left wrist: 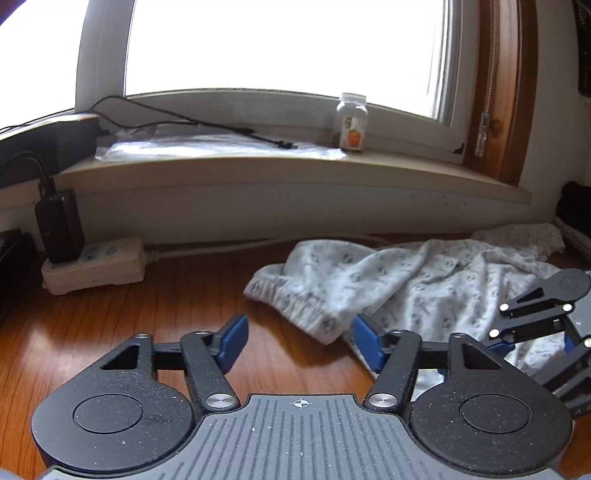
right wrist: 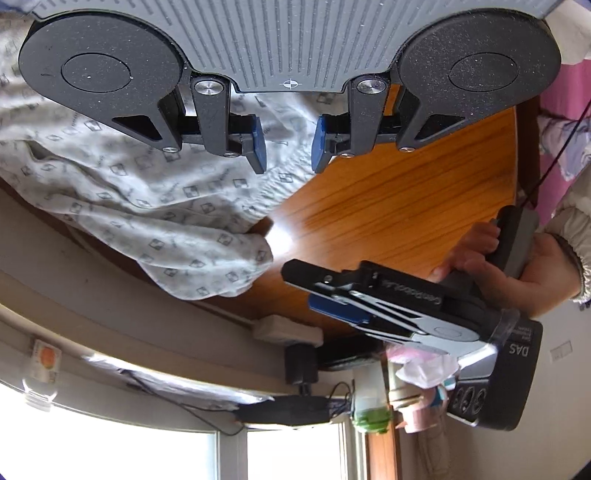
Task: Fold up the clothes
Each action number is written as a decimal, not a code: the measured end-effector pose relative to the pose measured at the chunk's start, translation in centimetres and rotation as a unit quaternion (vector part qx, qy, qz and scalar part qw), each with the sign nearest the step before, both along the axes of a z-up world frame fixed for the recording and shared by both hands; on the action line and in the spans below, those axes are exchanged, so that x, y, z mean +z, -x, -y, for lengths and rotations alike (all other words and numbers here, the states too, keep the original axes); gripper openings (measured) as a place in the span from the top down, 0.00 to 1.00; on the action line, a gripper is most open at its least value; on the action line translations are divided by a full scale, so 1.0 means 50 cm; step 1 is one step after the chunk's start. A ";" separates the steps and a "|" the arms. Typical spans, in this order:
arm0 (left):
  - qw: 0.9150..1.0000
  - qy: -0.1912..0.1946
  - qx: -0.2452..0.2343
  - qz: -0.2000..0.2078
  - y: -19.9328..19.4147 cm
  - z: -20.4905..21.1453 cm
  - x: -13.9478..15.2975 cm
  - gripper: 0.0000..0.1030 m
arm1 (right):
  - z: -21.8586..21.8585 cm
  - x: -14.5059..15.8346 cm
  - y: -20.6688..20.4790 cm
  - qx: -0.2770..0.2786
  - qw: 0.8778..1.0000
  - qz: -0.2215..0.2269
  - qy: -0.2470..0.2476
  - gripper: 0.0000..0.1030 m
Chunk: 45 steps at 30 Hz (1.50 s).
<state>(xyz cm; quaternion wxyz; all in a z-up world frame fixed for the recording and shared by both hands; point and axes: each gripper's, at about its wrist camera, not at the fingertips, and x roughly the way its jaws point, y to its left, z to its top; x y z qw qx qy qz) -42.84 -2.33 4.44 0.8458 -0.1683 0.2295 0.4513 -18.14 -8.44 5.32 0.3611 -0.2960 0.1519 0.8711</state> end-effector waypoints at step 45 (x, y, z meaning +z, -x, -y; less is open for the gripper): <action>0.997 0.015 -0.066 -0.049 -0.090 -0.142 -0.051 0.55 | -0.040 0.032 -0.353 -0.230 0.971 -0.007 -0.066 0.95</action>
